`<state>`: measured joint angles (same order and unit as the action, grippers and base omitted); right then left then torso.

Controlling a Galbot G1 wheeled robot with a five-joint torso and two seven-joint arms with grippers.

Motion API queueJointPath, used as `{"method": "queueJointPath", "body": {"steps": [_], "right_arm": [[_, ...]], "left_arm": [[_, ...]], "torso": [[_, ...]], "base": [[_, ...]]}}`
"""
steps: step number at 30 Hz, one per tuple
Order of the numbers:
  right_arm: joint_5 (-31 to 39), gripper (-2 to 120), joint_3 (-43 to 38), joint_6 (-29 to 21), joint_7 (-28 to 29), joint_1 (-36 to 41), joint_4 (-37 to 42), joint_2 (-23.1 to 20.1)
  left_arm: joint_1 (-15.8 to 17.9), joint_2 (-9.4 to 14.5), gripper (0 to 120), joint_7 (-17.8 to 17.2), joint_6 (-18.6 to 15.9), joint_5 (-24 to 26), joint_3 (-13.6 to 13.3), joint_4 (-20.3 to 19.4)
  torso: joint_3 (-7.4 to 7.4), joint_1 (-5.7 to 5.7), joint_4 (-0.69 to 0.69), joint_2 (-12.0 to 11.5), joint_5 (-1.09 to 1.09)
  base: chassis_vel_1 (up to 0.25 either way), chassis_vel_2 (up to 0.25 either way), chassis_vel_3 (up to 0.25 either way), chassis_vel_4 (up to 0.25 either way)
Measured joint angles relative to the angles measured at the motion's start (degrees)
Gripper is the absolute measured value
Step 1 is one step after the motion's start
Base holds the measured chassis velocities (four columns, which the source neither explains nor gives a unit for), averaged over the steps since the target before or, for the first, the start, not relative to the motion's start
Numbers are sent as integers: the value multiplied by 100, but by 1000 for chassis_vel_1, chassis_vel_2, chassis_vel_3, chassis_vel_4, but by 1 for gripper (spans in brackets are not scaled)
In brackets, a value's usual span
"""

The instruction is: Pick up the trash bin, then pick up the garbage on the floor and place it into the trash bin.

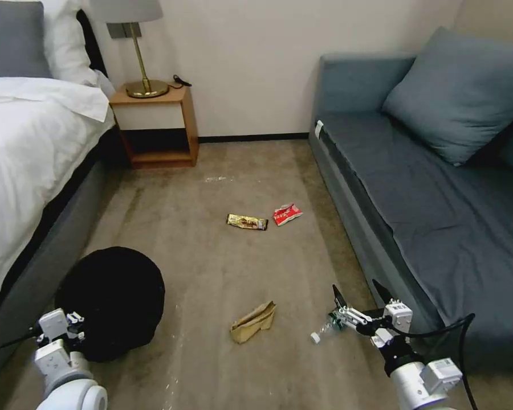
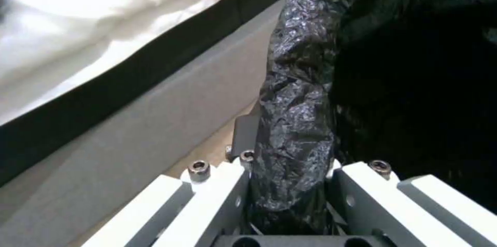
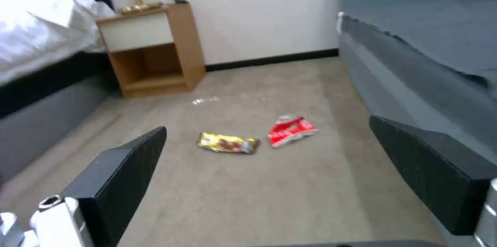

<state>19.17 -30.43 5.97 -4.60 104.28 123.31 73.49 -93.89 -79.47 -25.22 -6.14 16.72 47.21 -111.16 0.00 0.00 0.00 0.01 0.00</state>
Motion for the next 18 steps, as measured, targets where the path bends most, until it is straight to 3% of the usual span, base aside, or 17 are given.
{"method": "queueJointPath", "body": {"steps": [4, 8, 18], "right_arm": [[230, 100, 92, 150, -524, -32, -21, -39], [149, 100, 193, -32, -1150, -350, -193, -342], [-238, 100, 530, -267, -1551, -1248, -794, -875]], "left_arm": [[-41, 0, 3, 36, 60, -20, 0, 1], [-141, 4, 3, 45, 153, -21, 26, -2], [-173, 48, 3, 49, 239, 0, 65, 56]], "torso": [[0, 0, 0, 0, 0], [0, 0, 0, 0, 0], [0, -1, 1, 0, 0]], "base": [[-45, 75, 63, -55], [-6, 5, 2, -13], [0, 0, 0, 0]]}}
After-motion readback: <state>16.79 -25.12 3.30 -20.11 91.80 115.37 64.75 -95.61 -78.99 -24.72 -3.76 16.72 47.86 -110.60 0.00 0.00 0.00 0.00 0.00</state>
